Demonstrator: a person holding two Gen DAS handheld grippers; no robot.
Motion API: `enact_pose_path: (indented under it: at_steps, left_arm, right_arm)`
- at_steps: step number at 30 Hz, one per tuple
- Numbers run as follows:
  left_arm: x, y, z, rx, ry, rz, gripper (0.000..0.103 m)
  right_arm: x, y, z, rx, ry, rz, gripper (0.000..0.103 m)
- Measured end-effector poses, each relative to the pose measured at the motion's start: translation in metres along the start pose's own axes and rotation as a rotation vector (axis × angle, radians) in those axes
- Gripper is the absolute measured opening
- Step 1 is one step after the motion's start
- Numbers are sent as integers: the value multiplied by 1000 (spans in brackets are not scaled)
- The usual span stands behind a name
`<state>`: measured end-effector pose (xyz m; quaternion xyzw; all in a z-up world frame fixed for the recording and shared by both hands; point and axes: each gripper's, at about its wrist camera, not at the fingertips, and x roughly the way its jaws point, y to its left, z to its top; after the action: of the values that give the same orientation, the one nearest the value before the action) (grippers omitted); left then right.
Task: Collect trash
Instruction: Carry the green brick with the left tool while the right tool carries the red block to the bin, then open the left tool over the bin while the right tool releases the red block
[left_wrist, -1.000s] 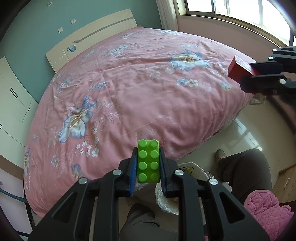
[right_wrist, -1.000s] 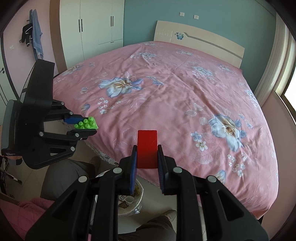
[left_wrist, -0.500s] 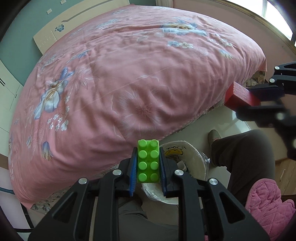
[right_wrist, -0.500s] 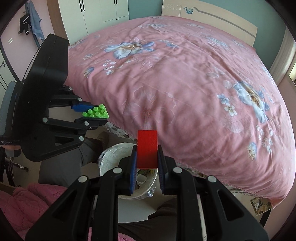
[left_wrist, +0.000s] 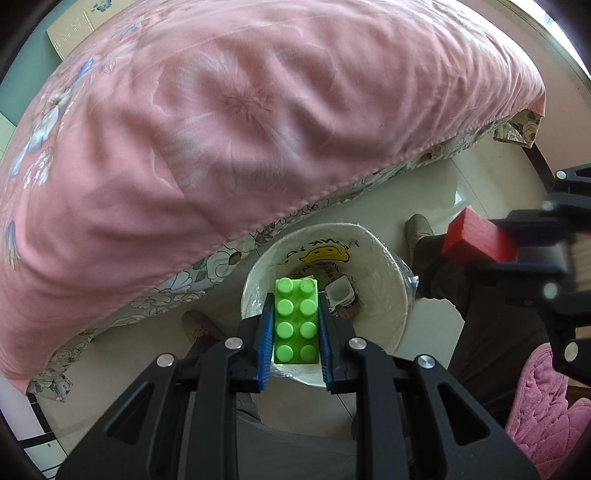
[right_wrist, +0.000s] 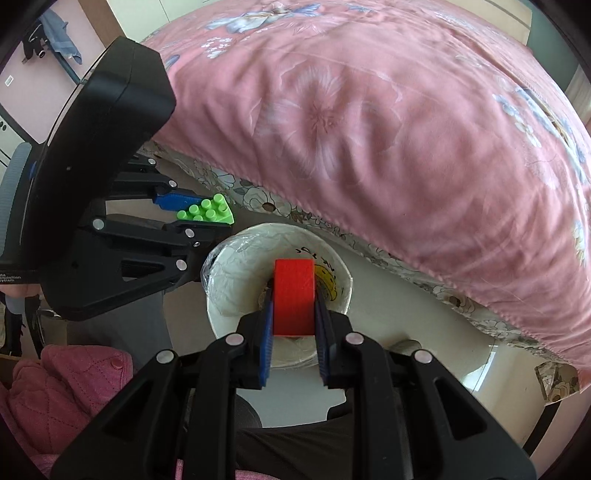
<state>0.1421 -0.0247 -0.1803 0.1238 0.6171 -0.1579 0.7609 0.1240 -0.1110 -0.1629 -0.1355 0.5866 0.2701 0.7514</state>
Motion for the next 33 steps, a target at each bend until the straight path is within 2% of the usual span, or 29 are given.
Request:
enact_pose_path:
  at_steps: [12,18,22,33]
  left_arm:
    - [80,6,-14,-100,153,-96,24]
    - [114,12,-14,-158,208,-124,24]
    - [142,15,-16,-197,274,-173,24]
    - [203,15,-23,-269,388,-218,24]
  right_arm:
    - [100,-4,-23,89,179,97,21]
    - [140,-6,-33,151,241,139,21]
    - [167,-8,-36,172,296,154,21]
    - [226,-13,-36,251,392,191,21]
